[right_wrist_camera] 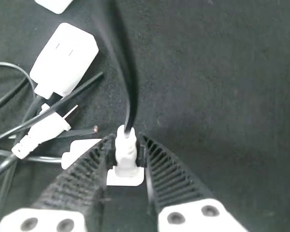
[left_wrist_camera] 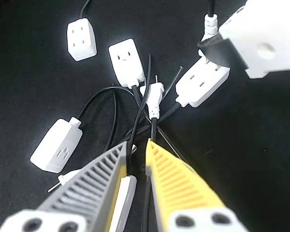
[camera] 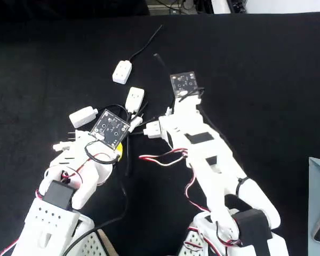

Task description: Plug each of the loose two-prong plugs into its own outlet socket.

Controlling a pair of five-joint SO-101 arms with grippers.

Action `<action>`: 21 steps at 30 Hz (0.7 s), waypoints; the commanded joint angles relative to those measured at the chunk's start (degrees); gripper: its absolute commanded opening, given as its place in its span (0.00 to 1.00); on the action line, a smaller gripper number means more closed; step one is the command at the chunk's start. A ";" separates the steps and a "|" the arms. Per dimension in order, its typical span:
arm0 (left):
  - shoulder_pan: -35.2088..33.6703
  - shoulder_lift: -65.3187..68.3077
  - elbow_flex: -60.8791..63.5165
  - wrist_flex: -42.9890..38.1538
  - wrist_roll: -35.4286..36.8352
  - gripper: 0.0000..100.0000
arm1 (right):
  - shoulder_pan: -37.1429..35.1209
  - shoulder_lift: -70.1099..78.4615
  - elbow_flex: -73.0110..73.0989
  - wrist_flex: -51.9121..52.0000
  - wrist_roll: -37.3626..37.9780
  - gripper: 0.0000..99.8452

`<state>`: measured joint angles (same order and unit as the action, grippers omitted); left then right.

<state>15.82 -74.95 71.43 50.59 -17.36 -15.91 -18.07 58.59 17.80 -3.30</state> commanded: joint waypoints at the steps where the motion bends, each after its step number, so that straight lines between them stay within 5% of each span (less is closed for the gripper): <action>1: 0.31 -0.62 -0.31 0.18 0.00 0.08 | -1.14 0.04 -5.76 6.68 -8.97 0.01; 9: 0.31 -0.62 0.57 0.00 0.00 0.08 | -1.32 1.01 -7.08 9.14 -15.21 0.01; 21: 0.22 -0.62 0.57 0.09 0.00 0.08 | -1.49 9.63 -6.46 4.48 -7.56 0.01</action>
<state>15.82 -74.95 72.57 50.59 -17.36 -15.82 -9.54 50.68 23.08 -13.32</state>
